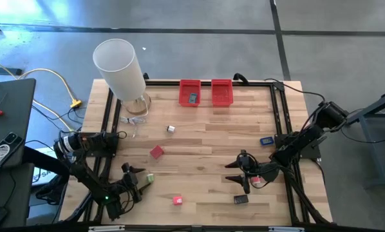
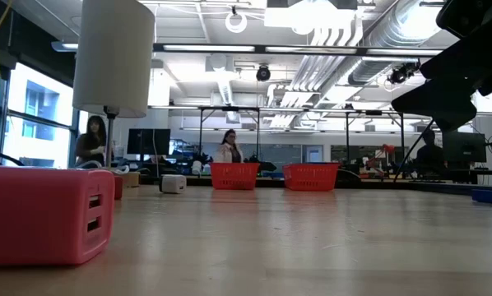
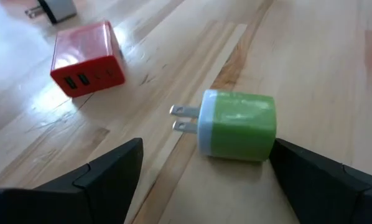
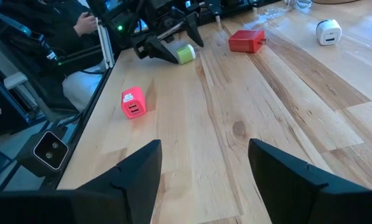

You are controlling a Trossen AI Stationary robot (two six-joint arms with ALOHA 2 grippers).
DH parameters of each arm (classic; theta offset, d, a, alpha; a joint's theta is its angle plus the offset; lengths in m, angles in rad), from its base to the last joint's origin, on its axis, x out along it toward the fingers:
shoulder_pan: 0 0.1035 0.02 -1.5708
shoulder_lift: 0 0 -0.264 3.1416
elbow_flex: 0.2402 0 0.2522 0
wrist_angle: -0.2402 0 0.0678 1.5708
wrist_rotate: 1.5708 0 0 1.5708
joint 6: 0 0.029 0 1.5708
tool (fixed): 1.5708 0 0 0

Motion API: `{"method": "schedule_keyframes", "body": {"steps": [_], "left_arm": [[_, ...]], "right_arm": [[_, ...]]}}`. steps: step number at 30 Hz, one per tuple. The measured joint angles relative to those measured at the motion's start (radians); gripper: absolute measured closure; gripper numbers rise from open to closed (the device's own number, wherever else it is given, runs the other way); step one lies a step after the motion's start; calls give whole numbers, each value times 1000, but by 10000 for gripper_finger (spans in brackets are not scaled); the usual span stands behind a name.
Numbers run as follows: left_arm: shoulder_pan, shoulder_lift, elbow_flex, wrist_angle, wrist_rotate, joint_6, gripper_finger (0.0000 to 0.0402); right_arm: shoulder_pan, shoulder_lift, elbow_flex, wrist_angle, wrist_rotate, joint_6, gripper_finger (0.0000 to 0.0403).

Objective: Pick & Place Office items
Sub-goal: Put the green charger adapter into the right red bin

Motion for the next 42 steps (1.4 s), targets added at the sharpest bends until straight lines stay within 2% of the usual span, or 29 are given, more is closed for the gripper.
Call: {"method": "schedule_keyframes", "body": {"steps": [7,12,30,42], "left_arm": [[-25,97,1,25,-112,-93,58],[-28,123,0,16,-111,-177,58],[-2,127,-10,22,-149,-167,57],[19,134,-42,98,-181,-152,57]], "right_arm": [[0,0,0,0,3,0,174],[-1,0,0,0,5,0,174],[-34,0,0,0,8,2,174],[-35,0,0,0,7,1,174]]}}
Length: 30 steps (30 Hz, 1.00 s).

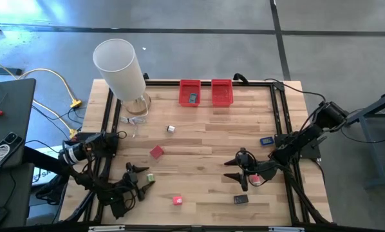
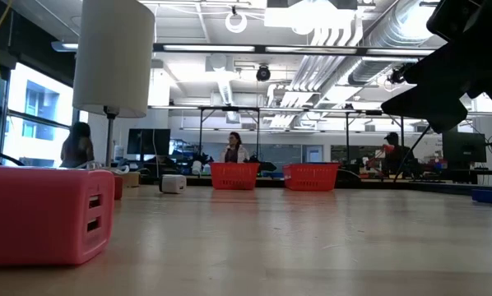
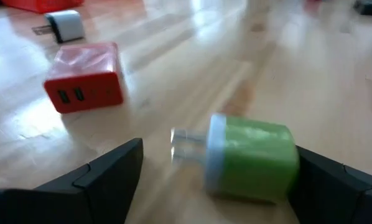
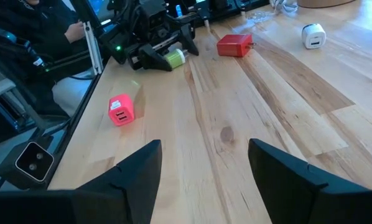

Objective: Pick & Place Office items
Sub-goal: Put the green charger adapter into the right red bin

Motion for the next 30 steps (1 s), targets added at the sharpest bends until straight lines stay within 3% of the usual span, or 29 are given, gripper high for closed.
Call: {"method": "schedule_keyframes", "body": {"steps": [5,9,30], "left_arm": [[16,57,0,67,-84,12,57],[19,77,1,72,-95,12,57],[19,75,1,76,-34,32,57]], "right_arm": [[0,0,0,0,0,0,174],[0,0,0,-1,0,0,174],[0,0,0,-16,18,1,174]]}}
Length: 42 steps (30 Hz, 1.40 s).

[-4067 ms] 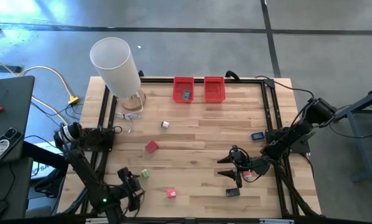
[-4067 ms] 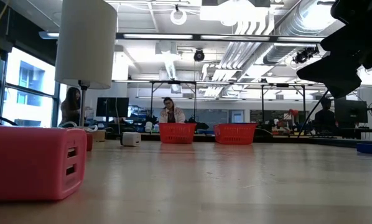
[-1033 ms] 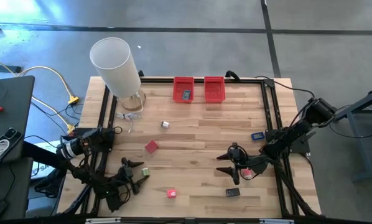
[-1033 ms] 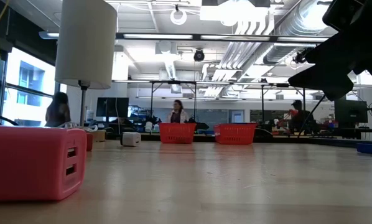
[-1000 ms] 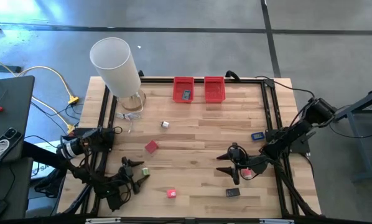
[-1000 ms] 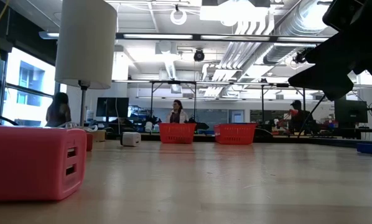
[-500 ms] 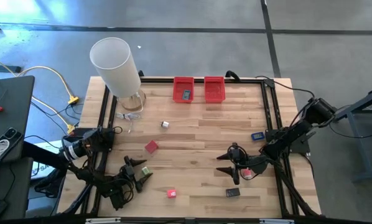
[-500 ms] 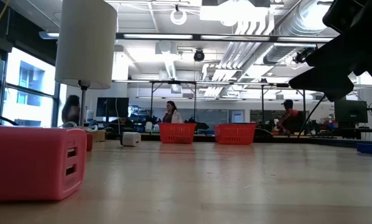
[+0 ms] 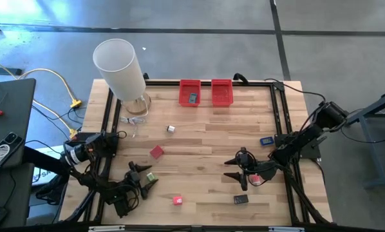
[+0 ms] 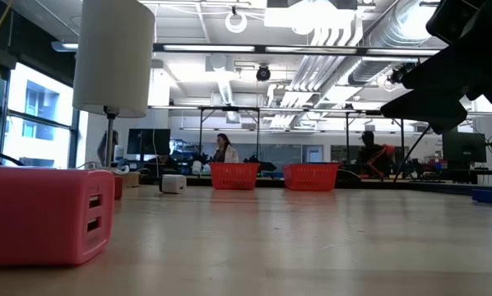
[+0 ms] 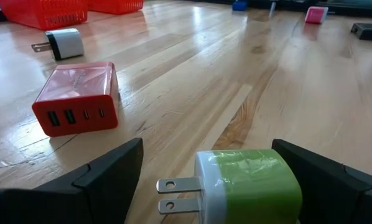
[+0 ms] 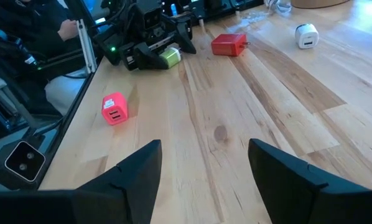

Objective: Pick & Place Office items
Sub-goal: Put the green charger adapter into the right red bin

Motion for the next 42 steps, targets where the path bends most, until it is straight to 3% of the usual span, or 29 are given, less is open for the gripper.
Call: {"method": "schedule_keyframes", "body": {"steps": [7,17,28,35,42], "left_arm": [[0,-1,1,2,2,4,68],[0,-51,0,18,57,59,183],[31,-166,1,31,122,180,173],[96,-316,1,93,202,526,182],[275,-457,3,367,355,1175,173]], "right_arm": [[0,0,0,0,2,0,174],[0,0,0,0,2,1,174],[2,0,0,4,-5,1,174],[2,0,0,61,-6,125,174],[-16,0,0,93,-3,268,174]]}}
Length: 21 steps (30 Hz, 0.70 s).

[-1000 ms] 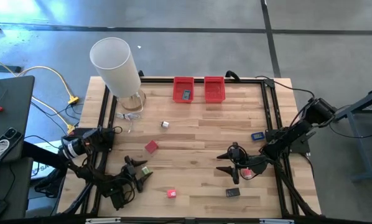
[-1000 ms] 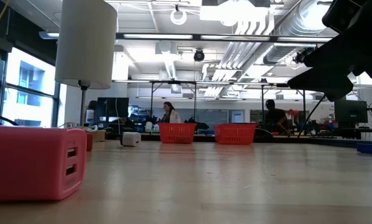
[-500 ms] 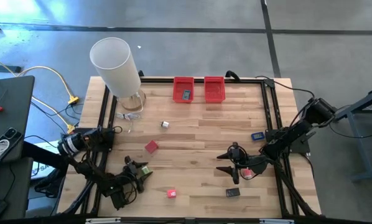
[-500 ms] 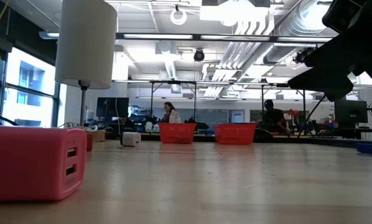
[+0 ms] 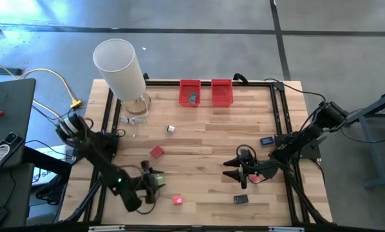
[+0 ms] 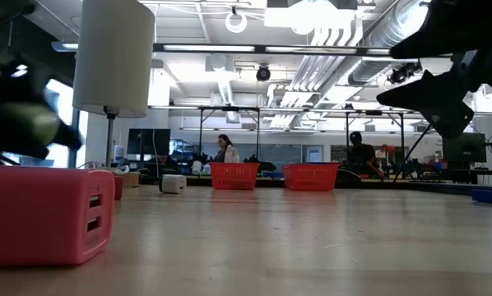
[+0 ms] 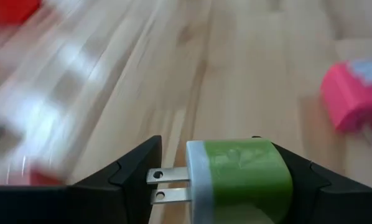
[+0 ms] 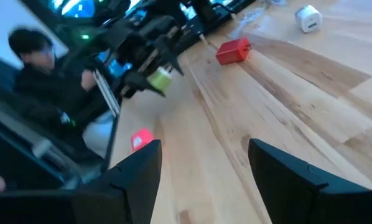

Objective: Pick & Place Office items
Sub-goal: Put the green charger adapter into the right red bin

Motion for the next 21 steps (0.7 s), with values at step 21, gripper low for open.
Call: {"method": "schedule_keyframes", "body": {"steps": [21], "left_arm": [[514,-81,141,350,535,1012,176]], "right_arm": [[-148,0,0,39,-53,44,174]]}}
